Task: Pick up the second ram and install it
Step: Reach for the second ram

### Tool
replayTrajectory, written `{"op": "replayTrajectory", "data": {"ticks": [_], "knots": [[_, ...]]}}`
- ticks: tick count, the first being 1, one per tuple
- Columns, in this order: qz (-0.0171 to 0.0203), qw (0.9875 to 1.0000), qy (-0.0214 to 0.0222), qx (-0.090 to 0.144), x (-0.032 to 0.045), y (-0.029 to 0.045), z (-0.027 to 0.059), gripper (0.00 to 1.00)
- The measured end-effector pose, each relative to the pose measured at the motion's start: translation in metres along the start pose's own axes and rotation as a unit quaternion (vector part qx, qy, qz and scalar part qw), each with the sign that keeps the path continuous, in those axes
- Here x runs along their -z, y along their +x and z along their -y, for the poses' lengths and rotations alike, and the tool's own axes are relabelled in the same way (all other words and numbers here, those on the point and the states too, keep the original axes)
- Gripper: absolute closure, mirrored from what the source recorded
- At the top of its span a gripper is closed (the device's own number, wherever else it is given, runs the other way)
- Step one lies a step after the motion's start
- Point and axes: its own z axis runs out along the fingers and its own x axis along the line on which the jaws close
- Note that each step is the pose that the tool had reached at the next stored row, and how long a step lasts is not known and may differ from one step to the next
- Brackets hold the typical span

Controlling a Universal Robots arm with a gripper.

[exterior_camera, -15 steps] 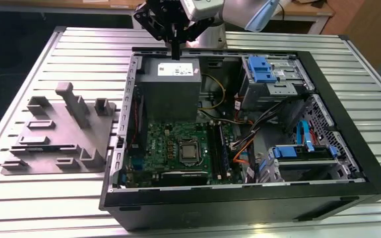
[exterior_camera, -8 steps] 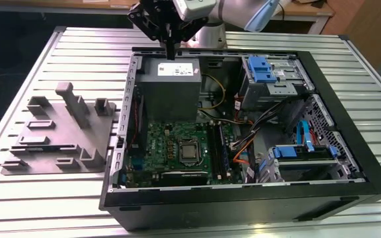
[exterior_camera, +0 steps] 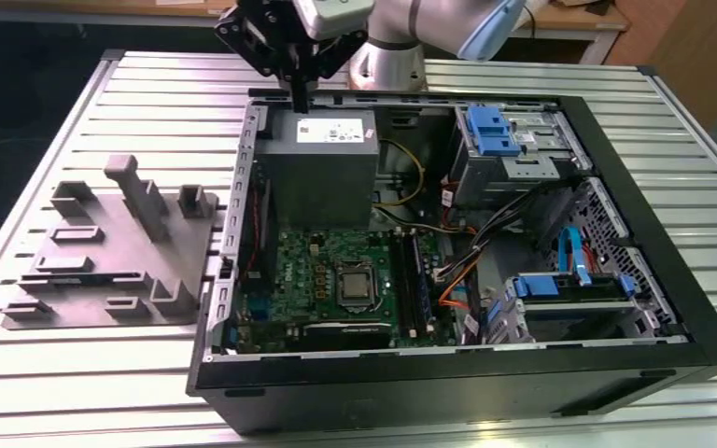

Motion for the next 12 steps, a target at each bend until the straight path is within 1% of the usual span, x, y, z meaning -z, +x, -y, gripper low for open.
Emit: {"op": "replayTrajectory", "data": {"ticks": [7, 12], "knots": [[0.0008, 1.0, 0.0, 0.0, 0.0003, 0.0171, 0.0013, 0.9], [0.0012, 1.0, 0.0, 0.0, 0.0001, 0.0317, 0.0024, 0.9]]}}
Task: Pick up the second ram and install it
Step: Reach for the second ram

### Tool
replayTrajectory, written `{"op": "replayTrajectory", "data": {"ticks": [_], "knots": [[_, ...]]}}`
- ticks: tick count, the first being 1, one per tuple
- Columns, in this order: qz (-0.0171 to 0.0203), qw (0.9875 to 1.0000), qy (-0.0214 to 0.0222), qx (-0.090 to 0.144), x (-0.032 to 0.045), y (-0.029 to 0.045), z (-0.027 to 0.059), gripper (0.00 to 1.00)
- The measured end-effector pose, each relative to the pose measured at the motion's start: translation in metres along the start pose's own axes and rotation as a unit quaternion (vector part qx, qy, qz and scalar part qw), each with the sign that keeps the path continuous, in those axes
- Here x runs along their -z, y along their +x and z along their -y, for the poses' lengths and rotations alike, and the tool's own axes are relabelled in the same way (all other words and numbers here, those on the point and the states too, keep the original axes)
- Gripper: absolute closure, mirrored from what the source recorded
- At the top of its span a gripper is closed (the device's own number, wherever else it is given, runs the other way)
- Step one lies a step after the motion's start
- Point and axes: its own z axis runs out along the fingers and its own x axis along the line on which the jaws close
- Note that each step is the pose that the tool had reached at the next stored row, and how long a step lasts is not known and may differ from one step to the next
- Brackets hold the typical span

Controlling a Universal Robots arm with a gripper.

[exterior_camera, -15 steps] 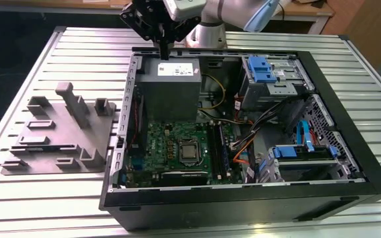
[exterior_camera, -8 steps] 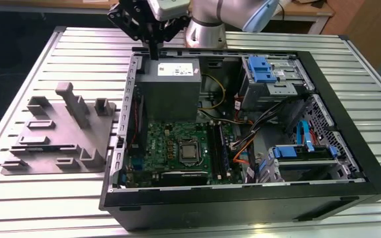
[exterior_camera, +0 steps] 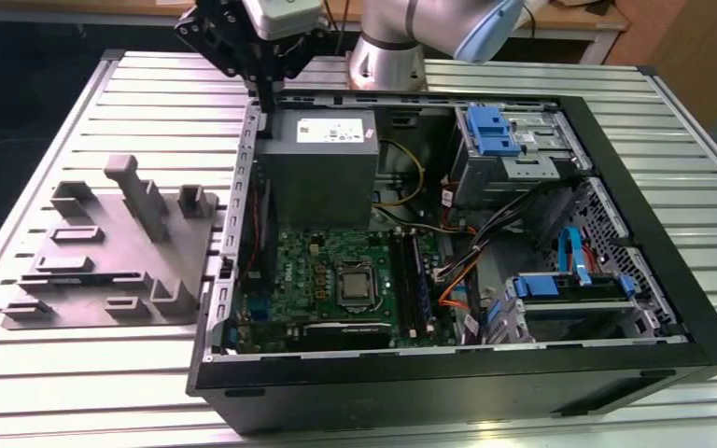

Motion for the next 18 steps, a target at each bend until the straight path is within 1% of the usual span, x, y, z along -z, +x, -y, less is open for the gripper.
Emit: {"op": "replayTrajectory", "data": {"ticks": [5, 11, 18], "knots": [[0.0006, 1.0, -0.0001, 0.0, -0.0004, 0.0158, 0.0012, 0.9], [0.0017, 1.0, -0.0001, 0.0, -0.0013, 0.0404, 0.0032, 0.9], [0.0026, 1.0, -0.0002, 0.0, -0.0018, 0.0649, 0.0051, 0.9]]}}
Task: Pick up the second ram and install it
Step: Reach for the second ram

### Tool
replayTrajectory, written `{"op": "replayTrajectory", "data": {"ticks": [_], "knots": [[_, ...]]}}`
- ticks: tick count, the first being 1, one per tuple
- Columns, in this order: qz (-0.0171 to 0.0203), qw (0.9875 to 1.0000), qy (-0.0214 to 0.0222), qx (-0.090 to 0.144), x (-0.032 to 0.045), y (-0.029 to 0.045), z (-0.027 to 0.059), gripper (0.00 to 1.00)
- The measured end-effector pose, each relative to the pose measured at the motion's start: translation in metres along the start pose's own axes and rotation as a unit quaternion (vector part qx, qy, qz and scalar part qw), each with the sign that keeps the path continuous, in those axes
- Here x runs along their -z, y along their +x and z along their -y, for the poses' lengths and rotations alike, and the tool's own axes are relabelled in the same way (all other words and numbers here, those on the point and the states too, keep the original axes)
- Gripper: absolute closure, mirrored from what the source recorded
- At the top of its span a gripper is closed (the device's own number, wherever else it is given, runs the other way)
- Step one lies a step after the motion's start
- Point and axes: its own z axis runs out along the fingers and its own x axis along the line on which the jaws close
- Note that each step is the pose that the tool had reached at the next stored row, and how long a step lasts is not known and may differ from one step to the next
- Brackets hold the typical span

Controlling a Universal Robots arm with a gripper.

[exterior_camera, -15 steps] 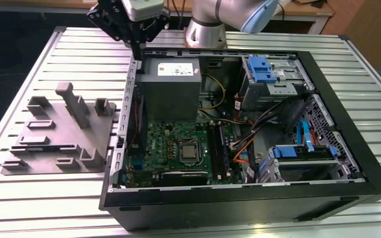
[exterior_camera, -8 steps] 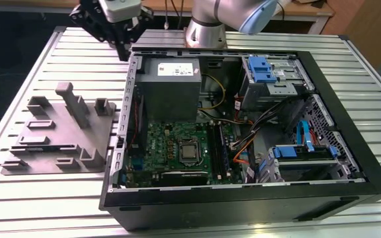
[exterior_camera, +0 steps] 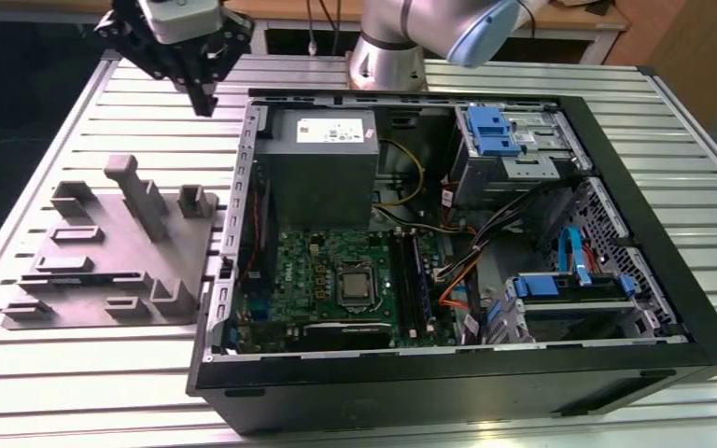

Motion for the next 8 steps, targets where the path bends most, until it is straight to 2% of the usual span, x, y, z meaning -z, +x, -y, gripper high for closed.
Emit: {"op": "replayTrajectory", "data": {"ticks": [8], "knots": [[0.0004, 1.0, 0.0, 0.0, -0.0014, 0.0221, 0.0018, 0.9]]}}
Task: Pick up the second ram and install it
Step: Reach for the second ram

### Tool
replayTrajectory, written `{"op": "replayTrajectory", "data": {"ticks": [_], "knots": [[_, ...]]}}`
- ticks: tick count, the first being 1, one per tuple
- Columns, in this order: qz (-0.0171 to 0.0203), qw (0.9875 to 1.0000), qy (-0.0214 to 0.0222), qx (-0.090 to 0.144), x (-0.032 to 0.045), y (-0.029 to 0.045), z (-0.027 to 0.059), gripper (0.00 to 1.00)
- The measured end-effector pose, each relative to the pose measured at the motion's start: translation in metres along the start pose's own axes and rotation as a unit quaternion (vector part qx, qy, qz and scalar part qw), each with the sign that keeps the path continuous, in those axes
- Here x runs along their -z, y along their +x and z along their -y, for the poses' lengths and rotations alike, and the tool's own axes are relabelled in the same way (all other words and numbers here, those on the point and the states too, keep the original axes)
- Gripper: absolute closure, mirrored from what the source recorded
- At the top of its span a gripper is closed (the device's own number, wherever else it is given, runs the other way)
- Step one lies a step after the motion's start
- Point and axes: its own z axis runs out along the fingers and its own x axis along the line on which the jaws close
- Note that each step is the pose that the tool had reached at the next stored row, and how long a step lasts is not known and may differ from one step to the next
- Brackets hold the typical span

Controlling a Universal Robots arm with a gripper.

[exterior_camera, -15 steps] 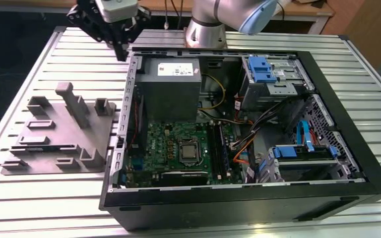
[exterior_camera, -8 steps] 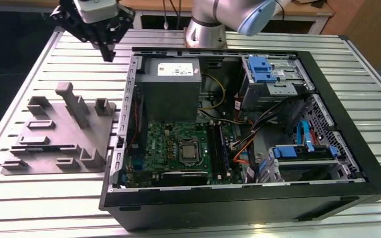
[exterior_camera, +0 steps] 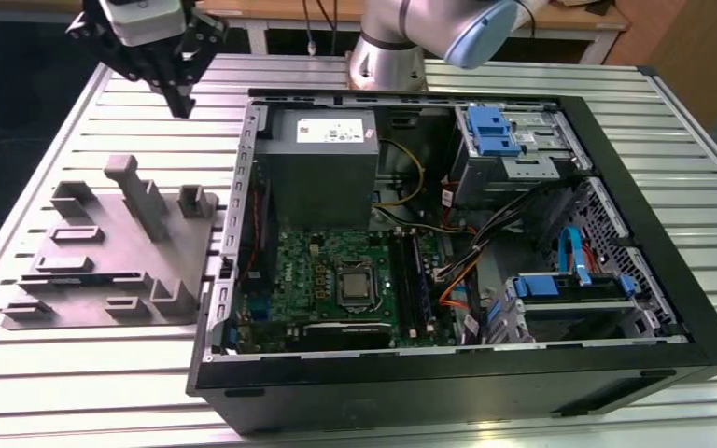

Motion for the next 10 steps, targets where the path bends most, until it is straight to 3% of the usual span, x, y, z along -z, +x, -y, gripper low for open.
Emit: {"op": "replayTrajectory", "data": {"ticks": [10], "knots": [[0.0, 1.0, 0.0, 0.0, -0.0066, 0.0205, 0.0027, 0.9]]}}
